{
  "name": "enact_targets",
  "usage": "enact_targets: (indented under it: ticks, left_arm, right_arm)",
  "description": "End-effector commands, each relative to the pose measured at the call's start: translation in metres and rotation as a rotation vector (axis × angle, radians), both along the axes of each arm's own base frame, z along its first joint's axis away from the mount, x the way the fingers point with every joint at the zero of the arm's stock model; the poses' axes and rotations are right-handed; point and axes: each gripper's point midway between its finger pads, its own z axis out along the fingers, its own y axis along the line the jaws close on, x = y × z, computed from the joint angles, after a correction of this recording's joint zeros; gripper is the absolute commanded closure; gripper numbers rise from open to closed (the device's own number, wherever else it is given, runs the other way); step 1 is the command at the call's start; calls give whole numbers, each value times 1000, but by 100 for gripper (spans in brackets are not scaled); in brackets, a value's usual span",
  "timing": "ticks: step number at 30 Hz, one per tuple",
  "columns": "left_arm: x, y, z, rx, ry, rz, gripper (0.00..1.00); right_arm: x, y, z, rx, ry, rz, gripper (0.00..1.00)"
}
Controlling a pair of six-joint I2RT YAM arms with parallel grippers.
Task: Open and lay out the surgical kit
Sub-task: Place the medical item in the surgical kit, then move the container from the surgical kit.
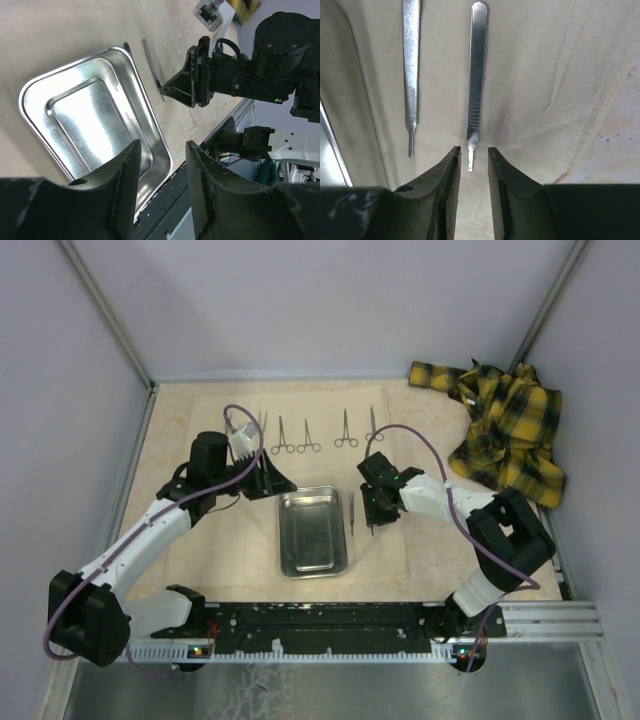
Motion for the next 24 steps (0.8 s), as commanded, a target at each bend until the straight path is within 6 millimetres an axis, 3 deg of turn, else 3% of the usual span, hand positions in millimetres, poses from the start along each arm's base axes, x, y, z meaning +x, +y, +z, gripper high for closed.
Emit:
enact_targets:
  ticks: [1, 5, 9, 17, 24]
  left_arm:
    - [0, 1, 24, -12, -61, -12, 53]
    - [-2, 4, 36, -9, -81, -7, 53]
    - [-5, 7, 49, -15, -106, 0, 52]
    - [-15, 17, 77, -25, -163, 23, 51]
    - [-20, 25, 84, -15, -180, 36, 51]
  right_arm:
    - [11, 4, 45, 69, -98, -9, 71]
    - [8, 13, 74, 152, -145, -22, 70]
    - [3, 33, 87, 193, -159, 9, 70]
    - [-5, 68, 70, 189, -110, 30, 70]
    - [-8, 85, 57, 175, -88, 45, 69]
